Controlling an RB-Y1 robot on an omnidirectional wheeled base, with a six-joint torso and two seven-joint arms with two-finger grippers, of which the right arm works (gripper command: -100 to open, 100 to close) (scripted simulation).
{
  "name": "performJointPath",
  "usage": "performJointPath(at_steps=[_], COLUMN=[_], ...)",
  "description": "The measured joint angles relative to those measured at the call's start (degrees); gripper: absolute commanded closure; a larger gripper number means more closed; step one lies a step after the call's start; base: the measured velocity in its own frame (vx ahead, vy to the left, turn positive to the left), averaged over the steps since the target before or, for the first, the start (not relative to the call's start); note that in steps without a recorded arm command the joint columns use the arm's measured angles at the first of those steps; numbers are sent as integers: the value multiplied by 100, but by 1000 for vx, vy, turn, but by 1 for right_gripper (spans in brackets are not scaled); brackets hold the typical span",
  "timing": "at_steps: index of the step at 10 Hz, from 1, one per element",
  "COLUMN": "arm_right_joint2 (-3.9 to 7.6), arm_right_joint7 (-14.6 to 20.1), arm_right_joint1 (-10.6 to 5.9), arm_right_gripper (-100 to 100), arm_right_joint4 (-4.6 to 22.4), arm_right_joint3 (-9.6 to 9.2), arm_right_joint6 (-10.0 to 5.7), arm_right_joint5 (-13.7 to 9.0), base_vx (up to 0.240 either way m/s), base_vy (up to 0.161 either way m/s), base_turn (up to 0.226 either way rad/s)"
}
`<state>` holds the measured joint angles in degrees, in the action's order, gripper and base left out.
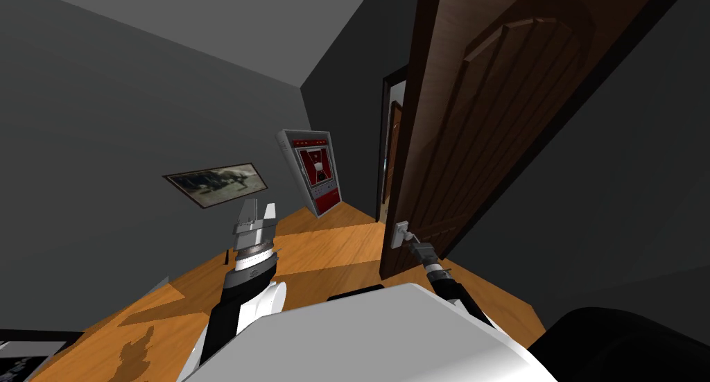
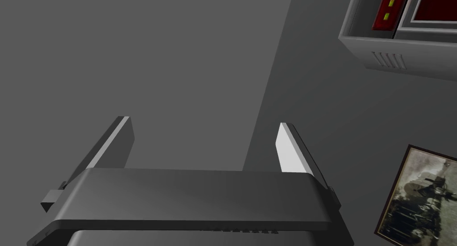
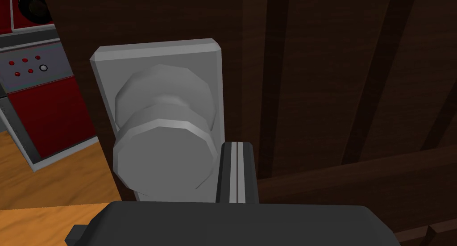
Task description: Pull the door open
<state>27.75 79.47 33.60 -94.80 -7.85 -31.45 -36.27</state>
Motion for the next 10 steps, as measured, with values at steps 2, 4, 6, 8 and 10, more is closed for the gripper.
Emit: performJointPath(at_steps=[2,4,6,8,10], arm_right_joint2=[72,127,156,168,191], arm_right_joint7=[81,116,132,142,169], arm_right_joint1=[-45,-23,30,15,-4], arm_right_gripper=[-100,-100,-100,-100,-100], arm_right_joint4=[75,24,-13,-23,11], arm_right_joint3=[-58,-70,-90,-87,-99], arm_right_joint6=[-96,-81,-79,-62,-82], arm_right_joint5=[25,23,28,23,25], base_vx=[-101,-88,-19,-24,4], base_vy=[-32,-37,-6,-15,7], base_turn=[55,42,14,13,-3])
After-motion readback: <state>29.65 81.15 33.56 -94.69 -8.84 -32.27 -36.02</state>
